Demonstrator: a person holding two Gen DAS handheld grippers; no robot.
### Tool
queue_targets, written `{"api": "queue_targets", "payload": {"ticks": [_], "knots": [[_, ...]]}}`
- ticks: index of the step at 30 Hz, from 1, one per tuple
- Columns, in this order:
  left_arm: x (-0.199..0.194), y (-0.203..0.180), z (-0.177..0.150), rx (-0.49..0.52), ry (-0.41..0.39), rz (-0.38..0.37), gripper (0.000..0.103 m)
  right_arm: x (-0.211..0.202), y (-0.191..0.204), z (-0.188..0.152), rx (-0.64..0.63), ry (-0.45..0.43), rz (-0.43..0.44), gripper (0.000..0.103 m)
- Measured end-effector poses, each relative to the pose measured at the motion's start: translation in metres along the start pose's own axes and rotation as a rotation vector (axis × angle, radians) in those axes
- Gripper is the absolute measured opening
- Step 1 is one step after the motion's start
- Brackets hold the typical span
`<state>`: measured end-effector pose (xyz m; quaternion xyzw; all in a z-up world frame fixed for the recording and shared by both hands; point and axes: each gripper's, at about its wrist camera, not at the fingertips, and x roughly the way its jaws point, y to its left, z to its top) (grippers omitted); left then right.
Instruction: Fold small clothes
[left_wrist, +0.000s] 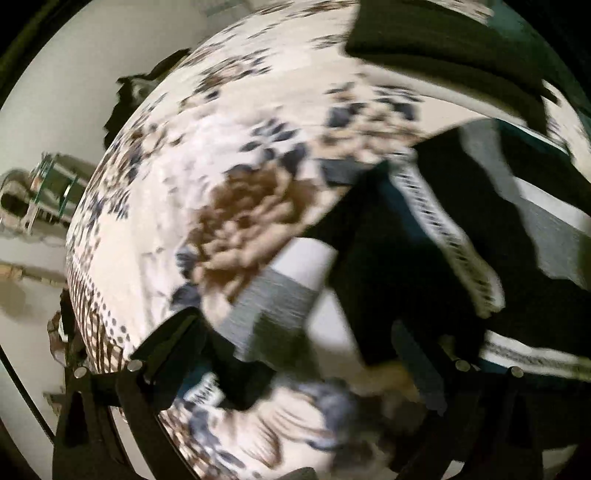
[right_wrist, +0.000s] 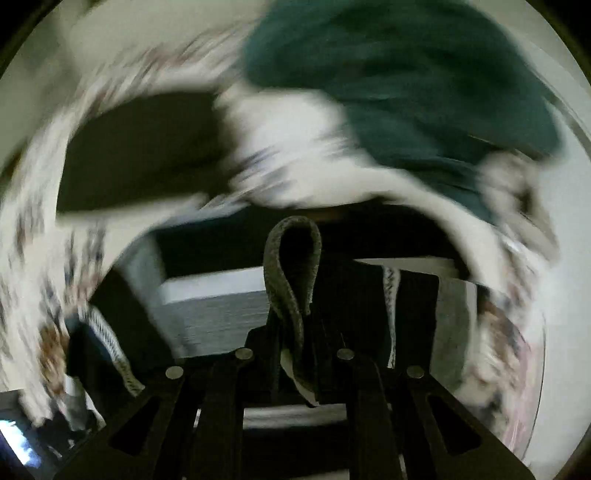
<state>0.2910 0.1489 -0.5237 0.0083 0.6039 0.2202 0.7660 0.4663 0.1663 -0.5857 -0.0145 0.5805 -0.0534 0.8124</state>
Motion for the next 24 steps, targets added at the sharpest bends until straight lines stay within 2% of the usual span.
{"api": "queue_targets", "payload": {"ticks": [2,5,7,9,11,12,13,14,16,20,23,24], "knots": [[0.010,0.015,0.003,-0.033,0.010,0.006,0.103,0.044,0.066,0.002,-0.122,0.053,-0.040,0.013],[0.026,0.032,0.006,-0.077,0.029,-0.005,0.103,0.066,0.127,-0.006,-0.225,0.063,-0.098,0.013],[0.034,0.039,0.006,-0.094,0.043,-0.017,0.103,0.080,0.145,-0.011,-0.246,0.078,-0.119,0.013],[0.040,0.042,0.006,-0.096,0.054,-0.033,0.103,0.087,0.145,-0.018,-0.239,0.112,-0.108,0.015],[0.040,0.048,0.007,-0.096,0.052,-0.043,0.103,0.079,0.124,-0.023,-0.219,0.185,-0.017,0.029],[0.039,0.054,0.006,-0.099,0.052,-0.054,0.103,0.075,0.113,-0.027,-0.192,0.216,0.071,0.036],[0.037,0.061,0.004,-0.105,0.054,-0.061,0.103,0.068,0.099,-0.031,-0.149,0.230,0.172,0.055],[0.034,0.068,0.002,-0.115,0.055,-0.067,0.103,0.061,0.086,-0.035,-0.117,0.227,0.215,0.068],[0.026,0.096,-0.012,-0.165,0.066,-0.084,0.103,0.040,0.048,-0.048,-0.039,0.204,0.255,0.073],[0.026,0.155,-0.054,-0.319,0.183,-0.121,0.103,0.020,-0.021,-0.082,0.082,0.218,0.197,0.076],[0.044,0.201,-0.094,-0.516,0.313,-0.209,0.103,0.018,-0.061,-0.111,0.165,0.269,0.154,0.076],[0.058,0.214,-0.109,-0.611,0.370,-0.265,0.103,0.022,-0.072,-0.116,0.177,0.277,0.146,0.076]]}}
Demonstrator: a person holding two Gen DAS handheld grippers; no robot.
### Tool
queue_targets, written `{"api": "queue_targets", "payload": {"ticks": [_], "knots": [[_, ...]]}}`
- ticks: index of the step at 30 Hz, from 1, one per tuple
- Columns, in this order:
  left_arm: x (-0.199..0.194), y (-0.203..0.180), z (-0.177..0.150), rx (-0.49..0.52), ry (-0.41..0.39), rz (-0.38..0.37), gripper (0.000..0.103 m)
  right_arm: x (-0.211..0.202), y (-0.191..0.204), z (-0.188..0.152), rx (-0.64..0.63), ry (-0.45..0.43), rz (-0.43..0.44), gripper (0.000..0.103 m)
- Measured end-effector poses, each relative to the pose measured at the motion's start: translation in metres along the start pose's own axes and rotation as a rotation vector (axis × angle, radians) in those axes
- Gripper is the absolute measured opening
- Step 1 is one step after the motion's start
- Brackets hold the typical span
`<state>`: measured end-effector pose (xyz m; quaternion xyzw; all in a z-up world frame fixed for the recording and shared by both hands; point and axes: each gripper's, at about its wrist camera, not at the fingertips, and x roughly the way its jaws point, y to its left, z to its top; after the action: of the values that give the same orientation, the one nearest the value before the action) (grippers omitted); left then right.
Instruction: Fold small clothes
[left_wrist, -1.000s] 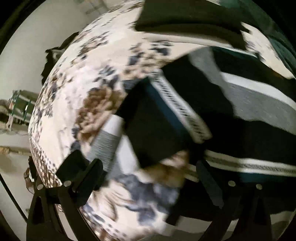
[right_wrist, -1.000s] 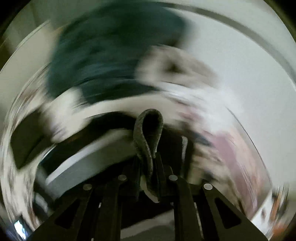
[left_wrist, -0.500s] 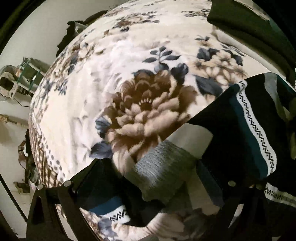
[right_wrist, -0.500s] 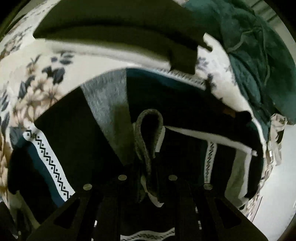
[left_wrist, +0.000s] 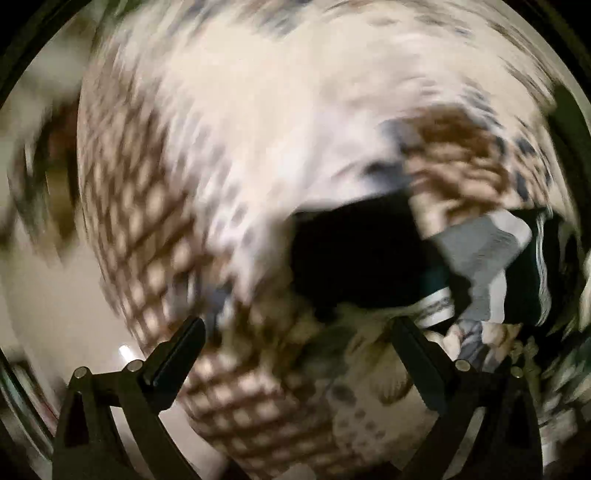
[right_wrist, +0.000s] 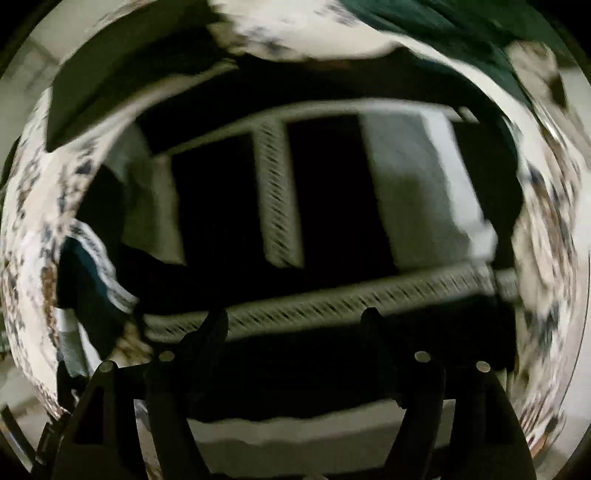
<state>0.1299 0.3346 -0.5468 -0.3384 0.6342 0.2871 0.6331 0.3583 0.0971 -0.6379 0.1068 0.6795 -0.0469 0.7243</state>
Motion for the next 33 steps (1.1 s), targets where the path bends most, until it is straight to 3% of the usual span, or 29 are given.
{"api": "queue_targets", "payload": {"ticks": [4,5,6,12,15,16,17,19,20,23,27,31,33], "knots": [[0.036,0.026,0.007,-0.186,0.121,-0.173,0.103,0.016,-0.025,-0.022,0.048,0.042,-0.039,0.076],[0.043,0.026,0.011,-0.222,0.132,-0.218,0.102,0.022,-0.029,-0.028,0.063,0.062,-0.033,0.076],[0.045,0.025,0.018,-0.244,0.105,-0.213,0.102,0.025,-0.031,-0.031,0.070,0.072,-0.026,0.076],[0.017,0.001,0.062,-0.125,-0.061,-0.212,0.102,0.031,-0.031,-0.041,0.054,0.095,-0.025,0.076],[0.023,-0.022,0.080,0.011,-0.041,-0.218,0.099,0.029,-0.028,-0.043,0.025,0.088,-0.023,0.076],[0.029,-0.029,0.085,0.057,-0.029,-0.202,0.072,0.029,-0.028,-0.044,0.018,0.087,-0.022,0.076],[0.031,-0.038,0.086,0.095,-0.029,-0.170,0.037,0.031,-0.027,-0.044,0.014,0.086,-0.022,0.076],[0.031,-0.044,0.092,0.130,-0.025,-0.171,0.013,0.030,-0.027,-0.046,0.014,0.082,-0.024,0.076],[0.021,-0.042,0.096,0.131,-0.061,-0.185,0.010,0.030,-0.029,-0.045,0.016,0.081,-0.023,0.076],[-0.009,-0.028,0.111,0.083,-0.190,-0.175,0.010,0.029,-0.033,-0.043,0.027,0.066,-0.017,0.076],[-0.033,0.016,0.145,-0.066,-0.322,-0.170,0.010,0.025,-0.046,-0.037,0.033,0.050,-0.021,0.076],[-0.014,0.045,0.147,-0.165,-0.251,-0.306,0.018,0.028,-0.058,-0.019,0.039,0.056,-0.033,0.076],[-0.003,0.050,0.143,-0.200,-0.216,-0.317,0.024,0.028,-0.068,-0.020,0.047,0.060,-0.036,0.076]]}}
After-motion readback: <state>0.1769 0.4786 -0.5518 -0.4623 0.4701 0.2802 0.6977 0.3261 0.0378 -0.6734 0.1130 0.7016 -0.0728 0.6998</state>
